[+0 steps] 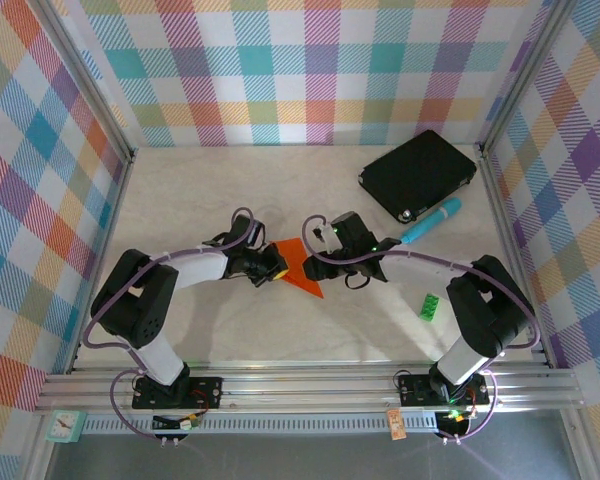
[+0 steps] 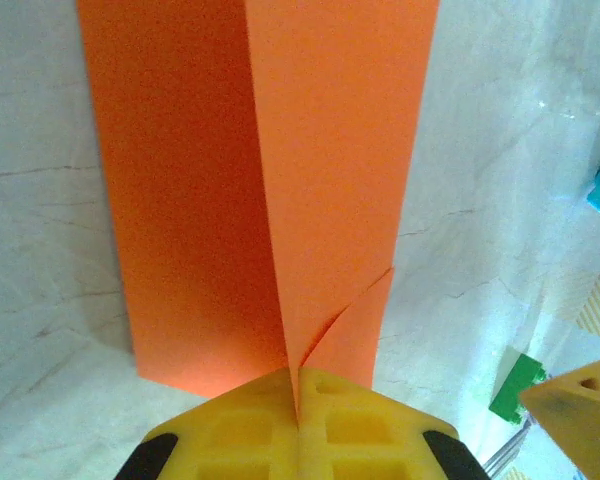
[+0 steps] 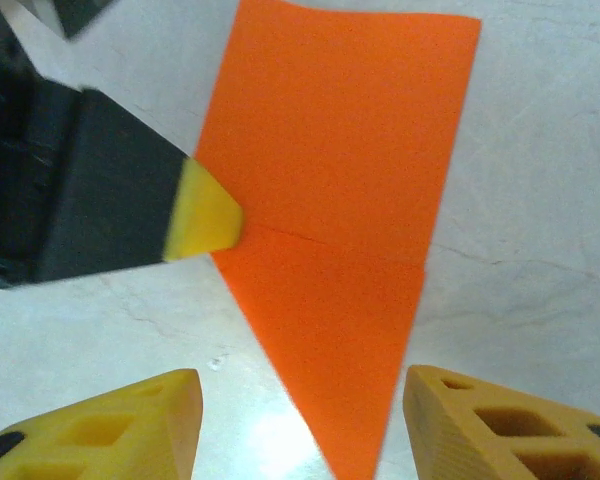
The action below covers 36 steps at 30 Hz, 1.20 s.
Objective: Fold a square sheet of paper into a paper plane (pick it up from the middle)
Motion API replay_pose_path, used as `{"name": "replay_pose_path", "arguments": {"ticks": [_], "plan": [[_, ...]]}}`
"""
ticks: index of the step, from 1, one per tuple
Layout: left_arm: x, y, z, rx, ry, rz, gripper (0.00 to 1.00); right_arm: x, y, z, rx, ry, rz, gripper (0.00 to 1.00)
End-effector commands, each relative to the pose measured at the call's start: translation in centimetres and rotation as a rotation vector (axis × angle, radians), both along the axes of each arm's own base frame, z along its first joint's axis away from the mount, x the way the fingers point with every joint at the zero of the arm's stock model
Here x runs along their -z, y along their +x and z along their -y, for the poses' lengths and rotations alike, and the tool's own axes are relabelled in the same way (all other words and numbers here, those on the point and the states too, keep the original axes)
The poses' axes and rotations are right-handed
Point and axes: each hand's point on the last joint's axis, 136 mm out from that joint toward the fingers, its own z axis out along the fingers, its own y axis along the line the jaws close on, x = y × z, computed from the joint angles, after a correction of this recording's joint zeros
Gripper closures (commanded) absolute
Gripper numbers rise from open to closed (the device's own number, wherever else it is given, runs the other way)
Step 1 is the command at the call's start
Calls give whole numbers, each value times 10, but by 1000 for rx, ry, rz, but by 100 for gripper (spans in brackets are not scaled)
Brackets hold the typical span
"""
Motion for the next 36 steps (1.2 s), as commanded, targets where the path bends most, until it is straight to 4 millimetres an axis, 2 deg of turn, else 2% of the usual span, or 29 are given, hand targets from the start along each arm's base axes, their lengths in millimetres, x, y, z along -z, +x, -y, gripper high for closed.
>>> {"name": "replay_pose_path", "arguments": {"ticks": [1, 11, 17, 21, 28, 36], "plan": [[-14, 0, 0, -25, 28, -3, 97, 5, -9, 0, -105, -86, 109, 45], [-19, 0, 7, -27, 28, -12, 100, 26, -19, -19, -225, -158, 208, 52], [-19, -3, 7, -25, 31, -14, 100, 40, -21, -24, -252, -187, 180, 57], [-18, -4, 6, -25, 33, -19, 100, 46, -19, -23, -248, -205, 176, 57], [-19, -3, 7, -25, 31, -19, 100, 50, -15, -23, -239, -227, 181, 55], [-19, -3, 7, -31, 27, -26, 100, 46, -11, -25, -234, -231, 208, 55]]}}
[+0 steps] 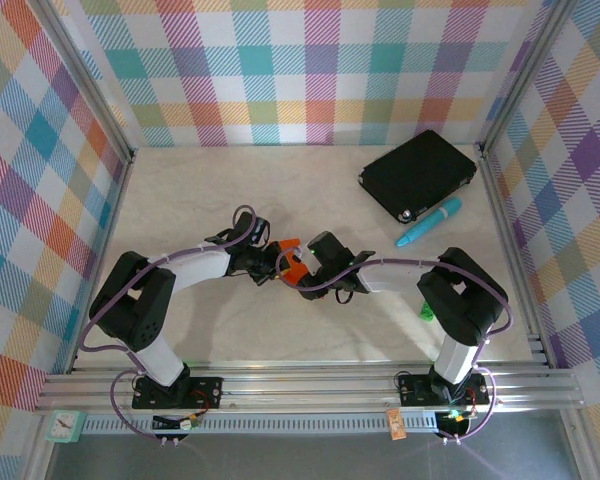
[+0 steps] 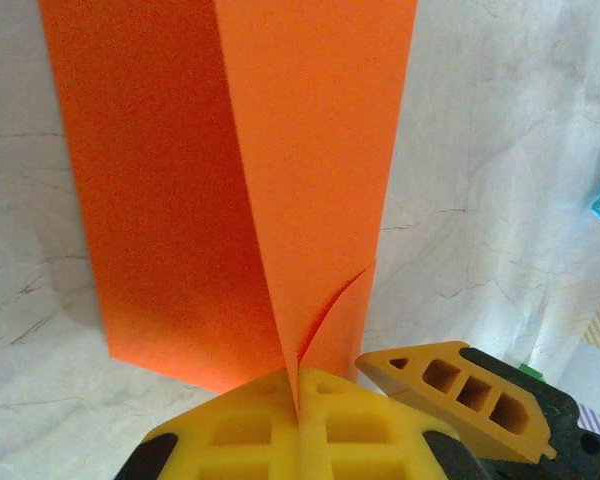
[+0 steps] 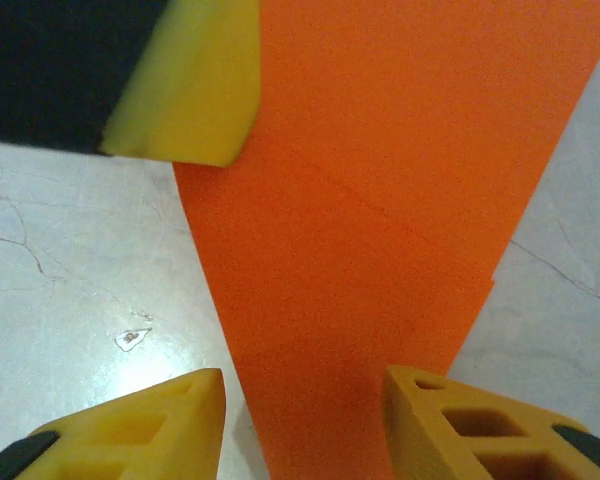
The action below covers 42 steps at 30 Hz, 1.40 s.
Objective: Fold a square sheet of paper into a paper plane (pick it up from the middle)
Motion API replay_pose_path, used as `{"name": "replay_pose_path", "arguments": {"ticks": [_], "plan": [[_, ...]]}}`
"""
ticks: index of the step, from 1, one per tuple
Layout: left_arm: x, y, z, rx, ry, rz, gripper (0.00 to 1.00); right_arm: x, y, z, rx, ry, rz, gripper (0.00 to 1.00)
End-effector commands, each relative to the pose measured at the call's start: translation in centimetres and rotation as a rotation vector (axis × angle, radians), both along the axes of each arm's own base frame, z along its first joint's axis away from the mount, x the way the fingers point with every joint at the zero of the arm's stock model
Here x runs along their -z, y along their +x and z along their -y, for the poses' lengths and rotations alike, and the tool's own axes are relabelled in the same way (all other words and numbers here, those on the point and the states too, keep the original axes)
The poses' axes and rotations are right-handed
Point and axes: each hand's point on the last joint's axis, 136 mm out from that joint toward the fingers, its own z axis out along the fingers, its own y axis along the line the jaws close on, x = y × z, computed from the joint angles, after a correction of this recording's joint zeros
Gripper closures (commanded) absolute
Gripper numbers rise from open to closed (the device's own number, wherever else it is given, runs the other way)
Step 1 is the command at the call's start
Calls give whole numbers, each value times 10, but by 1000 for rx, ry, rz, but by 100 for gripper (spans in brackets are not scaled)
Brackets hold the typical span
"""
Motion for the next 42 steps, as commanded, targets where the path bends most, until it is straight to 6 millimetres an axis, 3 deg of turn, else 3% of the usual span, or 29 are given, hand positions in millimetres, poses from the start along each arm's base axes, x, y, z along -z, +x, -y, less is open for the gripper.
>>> {"name": "replay_pose_path", "arguments": {"ticks": [1, 16, 33, 42], "plan": [[-12, 0, 5, -5, -15, 5, 100, -3, 5, -6, -20, -3, 31, 55], [-20, 1, 7, -19, -40, 6, 100, 4, 1, -8, -49, -28, 34, 54], [-15, -1, 6, -21, -31, -8, 100, 4, 3, -9, -38, -26, 31, 69], [-21, 2, 2, -35, -20, 9, 95, 14, 0, -5, -15, -41, 0, 79]]}}
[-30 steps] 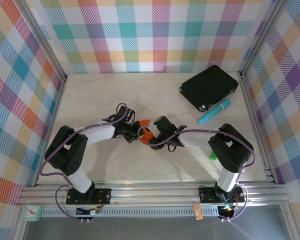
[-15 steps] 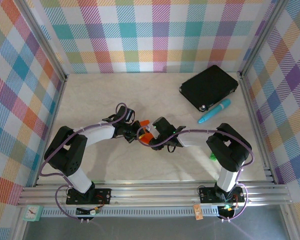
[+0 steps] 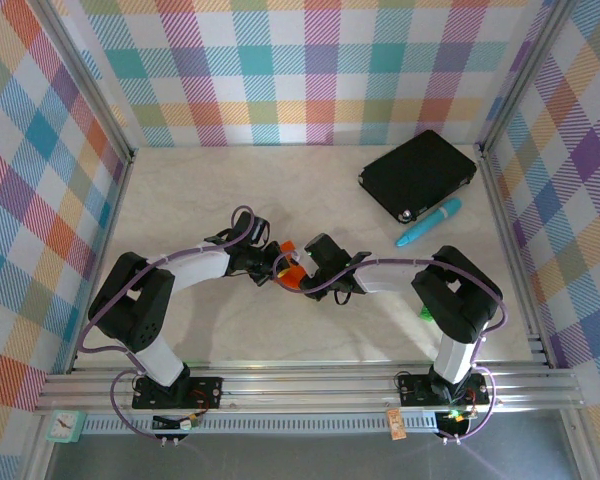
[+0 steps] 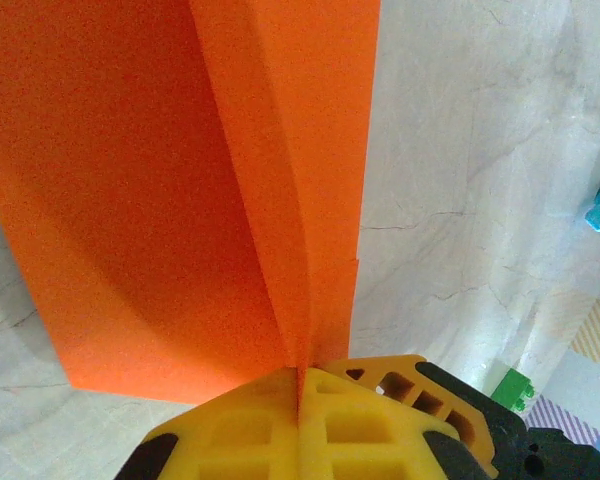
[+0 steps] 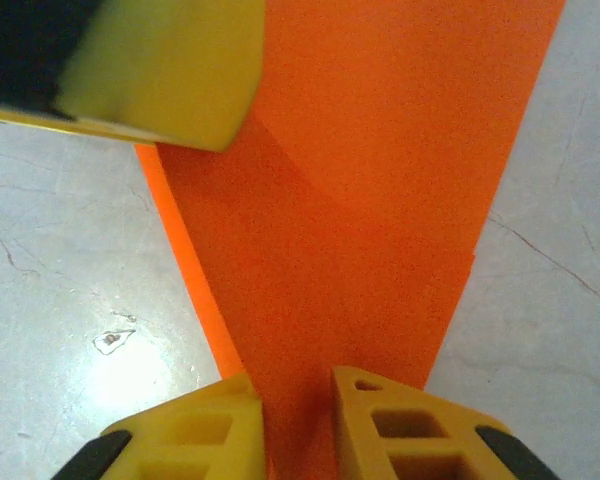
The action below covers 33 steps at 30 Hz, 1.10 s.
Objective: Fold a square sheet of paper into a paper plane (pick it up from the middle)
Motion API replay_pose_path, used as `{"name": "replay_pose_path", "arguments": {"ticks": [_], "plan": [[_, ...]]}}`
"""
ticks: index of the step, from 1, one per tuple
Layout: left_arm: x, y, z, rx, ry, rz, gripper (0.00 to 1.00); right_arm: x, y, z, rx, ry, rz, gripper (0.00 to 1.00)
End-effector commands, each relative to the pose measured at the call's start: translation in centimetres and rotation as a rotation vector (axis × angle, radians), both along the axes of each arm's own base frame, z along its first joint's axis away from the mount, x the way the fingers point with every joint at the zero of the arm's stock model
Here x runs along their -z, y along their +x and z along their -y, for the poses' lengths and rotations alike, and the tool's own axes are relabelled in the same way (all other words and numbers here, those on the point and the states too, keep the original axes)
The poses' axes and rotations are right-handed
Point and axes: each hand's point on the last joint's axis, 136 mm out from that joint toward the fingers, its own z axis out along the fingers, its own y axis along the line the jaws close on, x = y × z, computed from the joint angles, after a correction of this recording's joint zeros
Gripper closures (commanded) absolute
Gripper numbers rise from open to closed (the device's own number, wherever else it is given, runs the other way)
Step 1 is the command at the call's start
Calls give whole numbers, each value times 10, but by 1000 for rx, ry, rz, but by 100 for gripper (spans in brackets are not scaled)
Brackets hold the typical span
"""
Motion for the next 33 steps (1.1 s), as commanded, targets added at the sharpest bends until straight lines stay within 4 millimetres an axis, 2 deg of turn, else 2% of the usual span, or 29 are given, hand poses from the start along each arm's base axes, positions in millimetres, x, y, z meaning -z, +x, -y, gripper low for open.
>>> {"name": "replay_pose_path", "arguments": {"ticks": [1, 8, 17, 20, 24, 33], "plan": [[-21, 3, 0, -15, 1, 34, 93, 4, 0, -4, 14, 0, -17, 80], [-32, 12, -38, -134, 28, 69, 77, 7, -6, -8, 33, 27, -80, 83], [-52, 10, -84, -280, 30, 154, 69, 8, -21, -19, 82, 78, -288, 82], [-54, 6, -86, -291, 12, 182, 67, 8, -23, -22, 111, 92, -339, 82], [-48, 0, -83, -297, -42, 192, 66, 10, -26, -25, 134, 116, -395, 82], [-23, -12, -57, -265, -181, 177, 66, 14, -25, -19, 187, 217, -486, 82]]}}
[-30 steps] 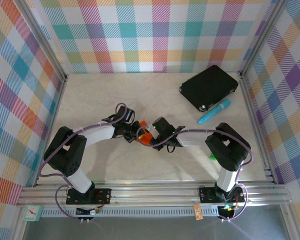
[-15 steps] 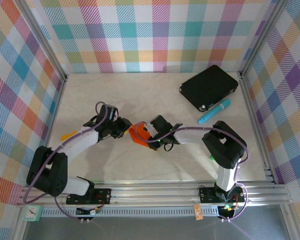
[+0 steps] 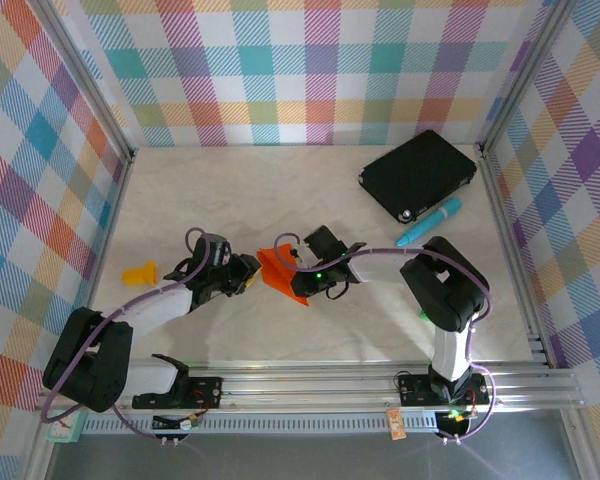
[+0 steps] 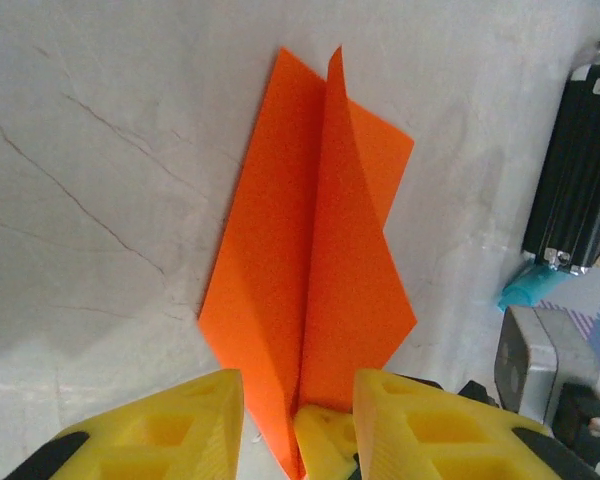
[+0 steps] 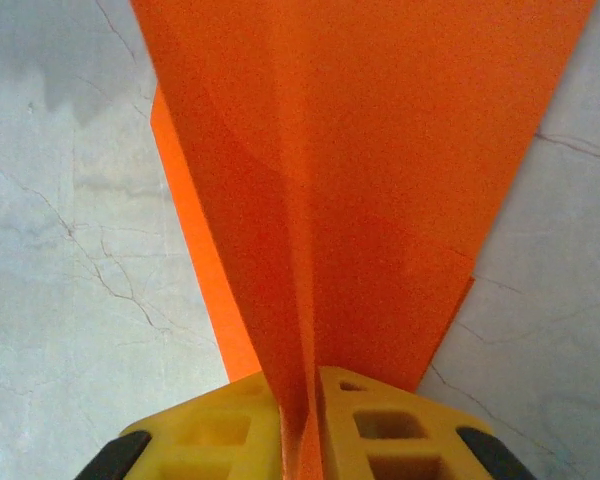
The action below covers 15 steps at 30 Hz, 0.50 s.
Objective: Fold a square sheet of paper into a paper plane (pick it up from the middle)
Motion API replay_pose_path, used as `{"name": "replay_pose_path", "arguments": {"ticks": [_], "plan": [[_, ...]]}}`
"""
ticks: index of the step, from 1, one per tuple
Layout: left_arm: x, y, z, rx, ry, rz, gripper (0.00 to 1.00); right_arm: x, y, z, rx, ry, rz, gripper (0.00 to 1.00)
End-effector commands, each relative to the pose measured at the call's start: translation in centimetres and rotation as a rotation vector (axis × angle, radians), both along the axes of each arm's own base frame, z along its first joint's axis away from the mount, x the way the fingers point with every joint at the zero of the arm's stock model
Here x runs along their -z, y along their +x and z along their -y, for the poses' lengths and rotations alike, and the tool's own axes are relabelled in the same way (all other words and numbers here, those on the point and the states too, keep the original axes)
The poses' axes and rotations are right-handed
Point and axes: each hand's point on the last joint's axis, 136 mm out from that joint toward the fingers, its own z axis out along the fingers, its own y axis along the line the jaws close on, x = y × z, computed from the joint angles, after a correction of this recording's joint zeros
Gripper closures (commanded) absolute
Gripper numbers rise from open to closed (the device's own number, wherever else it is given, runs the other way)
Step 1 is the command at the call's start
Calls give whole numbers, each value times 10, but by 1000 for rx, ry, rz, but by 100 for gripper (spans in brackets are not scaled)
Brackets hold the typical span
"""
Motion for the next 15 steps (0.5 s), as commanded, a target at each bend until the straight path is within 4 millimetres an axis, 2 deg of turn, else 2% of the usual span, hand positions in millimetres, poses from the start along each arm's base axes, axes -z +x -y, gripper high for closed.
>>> {"name": "replay_pose_path", "arguments": {"ticks": [1, 8, 15], "plan": [[-6, 5, 20, 34, -90, 55, 66, 13, -12, 8, 22, 24, -99, 82], [2, 7, 48, 126, -137, 77, 63, 10, -9, 13, 39, 90, -124, 82], [11, 15, 62, 189, -128, 69, 55, 9, -8, 15, 34, 103, -121, 81]]}}
